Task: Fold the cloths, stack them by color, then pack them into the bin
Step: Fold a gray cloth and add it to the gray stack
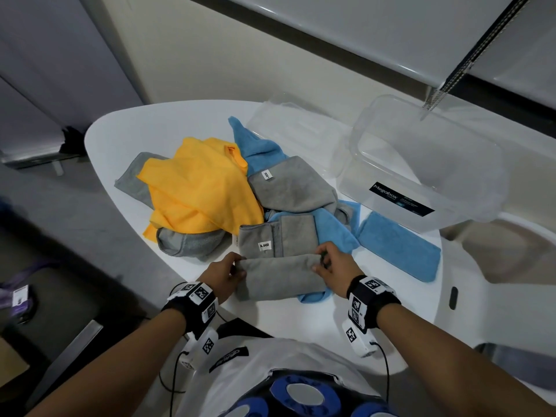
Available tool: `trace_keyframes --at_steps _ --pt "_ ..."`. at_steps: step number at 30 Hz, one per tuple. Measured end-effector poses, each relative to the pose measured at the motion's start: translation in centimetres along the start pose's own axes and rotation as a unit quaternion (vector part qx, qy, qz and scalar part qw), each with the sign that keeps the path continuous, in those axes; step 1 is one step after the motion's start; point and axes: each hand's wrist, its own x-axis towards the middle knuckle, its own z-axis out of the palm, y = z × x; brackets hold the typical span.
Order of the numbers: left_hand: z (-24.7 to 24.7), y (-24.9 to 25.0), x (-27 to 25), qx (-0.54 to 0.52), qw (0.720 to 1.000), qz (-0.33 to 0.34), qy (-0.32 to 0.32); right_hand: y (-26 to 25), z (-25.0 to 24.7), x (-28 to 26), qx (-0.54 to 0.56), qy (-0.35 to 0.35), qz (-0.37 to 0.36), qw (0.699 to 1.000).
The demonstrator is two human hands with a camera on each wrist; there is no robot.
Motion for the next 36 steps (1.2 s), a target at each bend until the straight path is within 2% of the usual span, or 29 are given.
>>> trace_keyframes --at_steps 5,8,11,12,14,16,18,21,24,27,29,31,34,36 --pt "0.1 0.5 0.5 0.023 0.999 0.029 0.003 -0.7 0.2 -0.2 -0.037 0.009 -0.009 0.999" --pt "-0.1 0.6 0.5 0.041 0.996 0.060 0.057 -0.6 0.5 -0.2 -0.049 0.055 -0.037 0.997" --pt "-0.4 1.0 0.2 0.130 0.969 0.168 0.124 -0.8 0.1 -0.6 -0.098 0.085 -0.179 0.975" --pt "-0.5 1.4 -0.1 0.160 0.954 0.219 0.126 -0.8 0.0 -0.9 -0.127 0.071 -0.228 0.963" --pt "-0.4 2.1 -0.5 0.219 0.933 0.278 0.071 -0.5 0.2 -1.1 -0.206 0.007 -0.280 0.938" --pt "0.0 2.1 -0.8 0.269 0.930 0.251 -0.027 0.4 0.8 -1.1 -0.286 -0.090 -0.264 0.917" --pt "0.4 1.6 -0.8 0.299 0.926 0.221 -0.073 1.1 1.3 -1.0 -0.336 -0.149 -0.226 0.902" --pt "0.8 1.0 -0.6 0.309 0.925 0.212 -0.068 1.3 1.5 -0.7 -0.334 -0.128 -0.223 0.907" --pt "1.2 0.4 -0.5 0.303 0.924 0.230 -0.037 1.1 1.4 -0.4 -0.275 -0.134 -0.208 0.929" --pt "0.8 -0.1 -0.7 0.202 0.953 0.227 -0.012 1.0 0.7 -0.5 -0.217 -0.125 -0.191 0.949" --pt "0.2 -0.1 -0.9 0.111 0.974 0.200 -0.001 0.9 0.5 -0.8 -0.168 -0.092 -0.181 0.965" --pt "-0.3 0.0 -0.9 0.025 0.987 0.155 -0.014 0.8 0.5 -1.2 -0.092 -0.077 -0.137 0.983" --pt "-0.8 0.0 -0.4 -0.041 0.995 0.077 -0.046 0.9 0.5 -1.4 0.034 -0.083 -0.057 0.994" --pt "-0.8 -0.3 0.0 -0.077 0.995 0.047 -0.034 1.1 0.6 -1.5 0.069 -0.074 -0.030 0.994"
